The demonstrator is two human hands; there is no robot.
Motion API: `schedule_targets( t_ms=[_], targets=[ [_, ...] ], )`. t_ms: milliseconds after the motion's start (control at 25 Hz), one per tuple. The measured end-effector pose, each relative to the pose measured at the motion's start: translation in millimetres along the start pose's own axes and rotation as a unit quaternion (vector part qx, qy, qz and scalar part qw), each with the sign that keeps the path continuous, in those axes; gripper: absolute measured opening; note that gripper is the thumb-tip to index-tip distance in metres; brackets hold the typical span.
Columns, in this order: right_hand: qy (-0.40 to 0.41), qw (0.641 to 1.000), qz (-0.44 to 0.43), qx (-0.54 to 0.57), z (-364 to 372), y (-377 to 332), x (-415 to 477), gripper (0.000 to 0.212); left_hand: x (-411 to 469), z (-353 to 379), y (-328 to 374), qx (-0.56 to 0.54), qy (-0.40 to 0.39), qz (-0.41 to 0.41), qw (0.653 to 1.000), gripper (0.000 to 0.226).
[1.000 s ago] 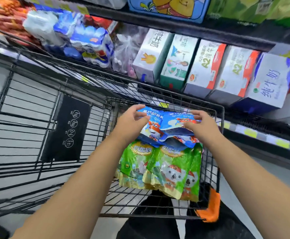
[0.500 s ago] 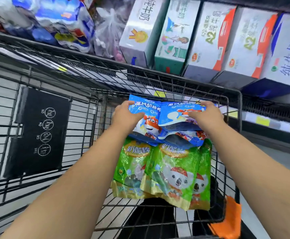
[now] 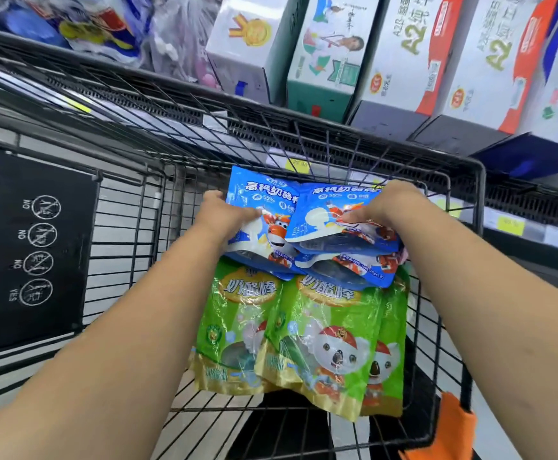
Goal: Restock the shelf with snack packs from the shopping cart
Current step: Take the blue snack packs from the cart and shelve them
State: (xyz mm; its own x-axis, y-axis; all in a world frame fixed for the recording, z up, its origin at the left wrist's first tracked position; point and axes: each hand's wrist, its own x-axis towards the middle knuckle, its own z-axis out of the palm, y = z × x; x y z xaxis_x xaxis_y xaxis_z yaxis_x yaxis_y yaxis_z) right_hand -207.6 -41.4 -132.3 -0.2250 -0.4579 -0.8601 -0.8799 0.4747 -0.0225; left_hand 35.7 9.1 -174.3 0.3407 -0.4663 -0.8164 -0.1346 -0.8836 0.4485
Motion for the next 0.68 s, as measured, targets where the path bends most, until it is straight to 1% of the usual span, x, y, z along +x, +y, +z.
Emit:
schedule_targets(
  t_ms=[80, 120, 200, 280, 360, 440, 520, 560, 600, 680],
  targets=[
    [-0.015, 1.000, -0.004, -0.025, -3, -3, 2, 0.056, 5, -3, 5, -0.003, -0.019, -0.039, 0.999, 0.041],
    [-0.021, 0.999, -0.004, -0.037, -4, -4, 4, 0.058, 7, -5, 7, 0.005, -0.036, -0.057, 0.998, 0.037],
    [-0.029, 0.999, 0.003, -0.036, -4, -5, 6, 0.058, 11, -6, 12, 0.017, -0.075, -0.081, 0.994, 0.041],
    [-0.044, 0.999, 0.025, -0.004, -3, -4, 8, 0.058, 10, -5, 14, 0.013, -0.091, -0.088, 0.992, 0.041],
    [-0.043, 0.998, 0.040, 0.030, -1, 2, 10, 0.059, 9, -3, 15, -0.003, -0.111, -0.103, 0.988, 0.041],
    [-0.036, 0.993, 0.049, 0.101, 2, 7, 16, 0.062, 11, -3, 12, -0.030, -0.129, -0.120, 0.984, 0.043],
    [-0.038, 0.979, 0.065, 0.187, 8, 11, 22, 0.067, 14, -3, 12, -0.046, -0.142, -0.123, 0.981, 0.041],
    [-0.043, 0.970, 0.067, 0.232, 12, 12, 25, 0.062, 14, -3, 12, -0.050, -0.146, -0.121, 0.981, 0.039],
    [-0.058, 0.955, 0.072, 0.281, 16, 13, 27, 0.053, 14, -2, 12, -0.054, -0.151, -0.119, 0.980, 0.039],
    [-0.122, 0.915, 0.102, 0.371, 25, 16, 28, 0.041, 14, -2, 10, -0.067, -0.158, -0.114, 0.979, 0.041]
  ],
)
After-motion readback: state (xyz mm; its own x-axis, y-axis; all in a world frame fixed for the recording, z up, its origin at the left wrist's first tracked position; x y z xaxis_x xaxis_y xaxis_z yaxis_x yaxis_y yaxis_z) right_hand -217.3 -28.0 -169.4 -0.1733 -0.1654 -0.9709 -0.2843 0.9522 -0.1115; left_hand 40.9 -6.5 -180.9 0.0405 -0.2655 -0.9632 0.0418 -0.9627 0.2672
